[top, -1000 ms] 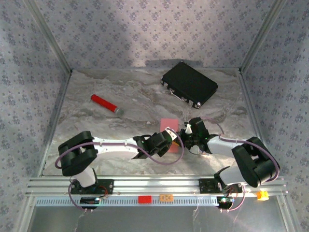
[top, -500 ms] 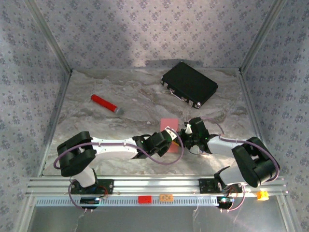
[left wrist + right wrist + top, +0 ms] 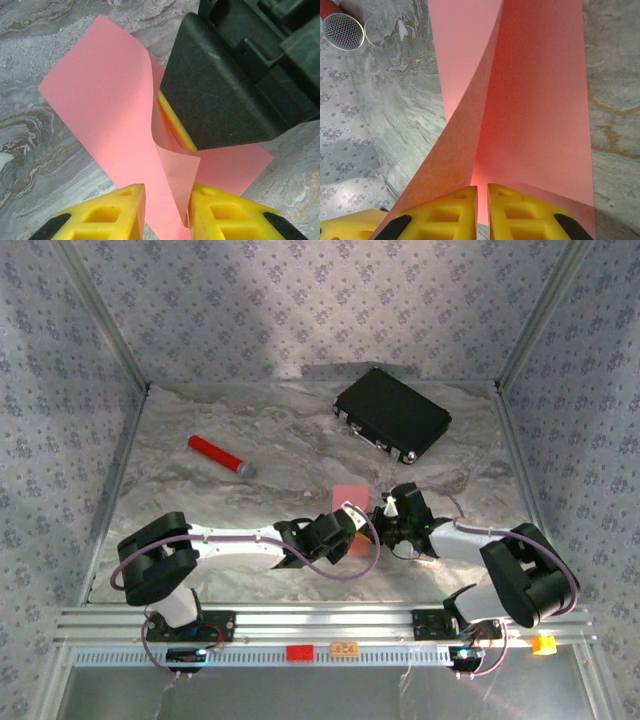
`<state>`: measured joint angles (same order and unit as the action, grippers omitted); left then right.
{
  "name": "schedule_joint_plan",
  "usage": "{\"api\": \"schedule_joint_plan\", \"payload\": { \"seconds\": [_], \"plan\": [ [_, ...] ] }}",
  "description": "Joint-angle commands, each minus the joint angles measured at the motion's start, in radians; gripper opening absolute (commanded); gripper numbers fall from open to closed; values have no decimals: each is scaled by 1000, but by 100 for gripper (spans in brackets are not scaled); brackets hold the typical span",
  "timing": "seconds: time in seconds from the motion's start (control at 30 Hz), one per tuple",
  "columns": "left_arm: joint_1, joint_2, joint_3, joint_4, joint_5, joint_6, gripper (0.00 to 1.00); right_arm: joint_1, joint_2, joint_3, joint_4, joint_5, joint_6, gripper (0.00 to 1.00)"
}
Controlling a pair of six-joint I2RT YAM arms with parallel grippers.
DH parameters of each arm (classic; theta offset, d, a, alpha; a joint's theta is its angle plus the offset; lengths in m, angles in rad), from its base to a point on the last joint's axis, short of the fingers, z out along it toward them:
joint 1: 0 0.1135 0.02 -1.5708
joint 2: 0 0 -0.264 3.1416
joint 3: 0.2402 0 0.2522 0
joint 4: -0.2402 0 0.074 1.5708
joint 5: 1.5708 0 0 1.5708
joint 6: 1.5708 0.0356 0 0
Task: Fold a paper plane with a square sheet of paper (pick it up from the middle)
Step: Fold the triangle a second time at the center of the table.
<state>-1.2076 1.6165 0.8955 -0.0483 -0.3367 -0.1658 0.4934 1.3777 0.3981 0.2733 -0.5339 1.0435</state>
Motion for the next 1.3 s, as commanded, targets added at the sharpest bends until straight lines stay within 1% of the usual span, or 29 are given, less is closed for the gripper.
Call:
{"api": "schedule_joint_plan", "payload": {
  "seconds": [0.0,0.13,0.2,0.27,0.47,0.57,0.63,0.7,0.83,1.03,1.13,1.27],
  "plan": [
    [-7,-44,17,34,10,-13,28,4,12,22,-14,16,7,15],
    [-7,-45,14,36,16,-17,28,3,11,22,-14,15,7,16],
    [-7,-43,13,36,16,-20,21,4,11,22,-14,15,8,16],
    [-7,-41,10,36,13,-20,17,2,11,22,-13,15,7,16],
    [-7,-58,6,30,17,-21,12,3,11,21,-17,18,7,15],
    [4,-65,4,27,50,-33,10,1,10,19,-19,19,6,15],
    [20,-69,-2,31,93,-46,8,-1,7,18,-19,20,9,16],
    [49,-69,-9,37,177,-71,7,-1,1,18,-24,21,6,16],
    [110,-61,-21,56,346,-118,7,-4,-17,17,-42,28,0,16],
    [190,-38,-44,114,542,-177,8,-8,-59,12,-81,40,-8,16],
    [222,-21,-46,137,614,-198,9,-5,-87,9,-91,35,-8,17],
    [245,-7,-52,169,671,-220,10,10,-108,24,-91,24,-17,17]
  ]
}}
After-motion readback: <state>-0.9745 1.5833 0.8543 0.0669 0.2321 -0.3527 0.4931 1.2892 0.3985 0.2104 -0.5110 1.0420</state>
